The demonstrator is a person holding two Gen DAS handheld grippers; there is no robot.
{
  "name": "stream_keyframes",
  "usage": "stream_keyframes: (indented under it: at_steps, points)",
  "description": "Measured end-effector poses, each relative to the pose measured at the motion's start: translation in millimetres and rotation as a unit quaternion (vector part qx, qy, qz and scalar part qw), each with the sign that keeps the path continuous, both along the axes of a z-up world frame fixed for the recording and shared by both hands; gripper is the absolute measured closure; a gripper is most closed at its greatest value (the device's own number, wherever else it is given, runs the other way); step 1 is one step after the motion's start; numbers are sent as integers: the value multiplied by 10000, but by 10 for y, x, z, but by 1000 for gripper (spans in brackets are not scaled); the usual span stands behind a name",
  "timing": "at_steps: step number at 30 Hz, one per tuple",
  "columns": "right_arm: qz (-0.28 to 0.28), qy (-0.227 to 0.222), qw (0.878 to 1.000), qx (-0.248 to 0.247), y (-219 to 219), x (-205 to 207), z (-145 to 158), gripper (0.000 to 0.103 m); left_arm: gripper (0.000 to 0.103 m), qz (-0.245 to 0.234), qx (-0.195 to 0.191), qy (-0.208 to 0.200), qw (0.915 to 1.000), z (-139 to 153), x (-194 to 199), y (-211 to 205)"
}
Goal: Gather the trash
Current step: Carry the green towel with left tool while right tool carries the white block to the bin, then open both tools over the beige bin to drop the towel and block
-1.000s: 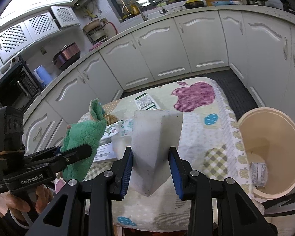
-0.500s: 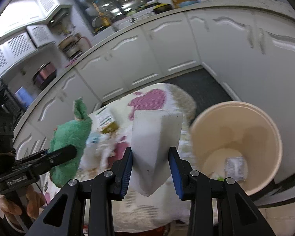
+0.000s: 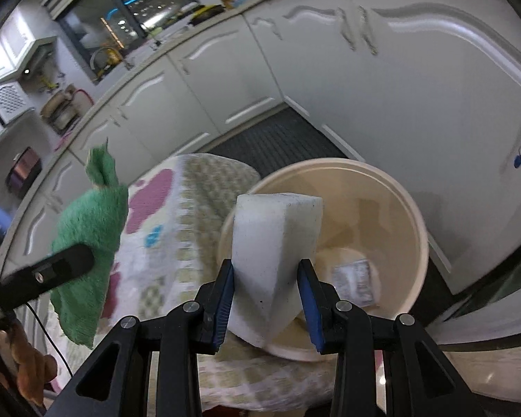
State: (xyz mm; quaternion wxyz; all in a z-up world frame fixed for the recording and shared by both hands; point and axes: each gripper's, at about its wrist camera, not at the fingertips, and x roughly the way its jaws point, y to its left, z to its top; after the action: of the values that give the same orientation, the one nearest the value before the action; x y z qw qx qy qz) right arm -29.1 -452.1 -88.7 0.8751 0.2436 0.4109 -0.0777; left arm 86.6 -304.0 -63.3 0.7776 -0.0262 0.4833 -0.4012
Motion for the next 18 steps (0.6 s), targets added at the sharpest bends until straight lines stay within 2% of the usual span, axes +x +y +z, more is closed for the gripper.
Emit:
stream_keyframes:
  at_steps: [1,3,4,5,6,8,13,18]
  points:
    - [-69,67,10000,-26,-55,9,-46,68,63,2,-34,36,10000,-32,34,-93]
    - [-196,151,9997,-74,-131,14,-106,61,59,64,-94,63,9999,-73,91,-197]
    - [-272,178,9994,-74,-150,17,-129,52,57,75,-140,95,9998,-105,128,-260]
    - [-368,190,9991,-49,-186,17,-150,48,53,70,-165,128,9998,-138,167,-318]
    - [-451,190,9988,-8,-235,5,-175,48,47,83,-164,140,9997,-172,200,-377]
    - [-569,228,9981,75,-319,-39,-231,48,42,120,-193,151,9996,-222,242,-415]
    - [-612,335,9974,183,-384,-101,-301,48,38,103,-149,210,9996,-273,267,-443]
    - [-543,270,9979,231,-311,-35,-291,48,38,138,-111,58,9998,-114,148,-183]
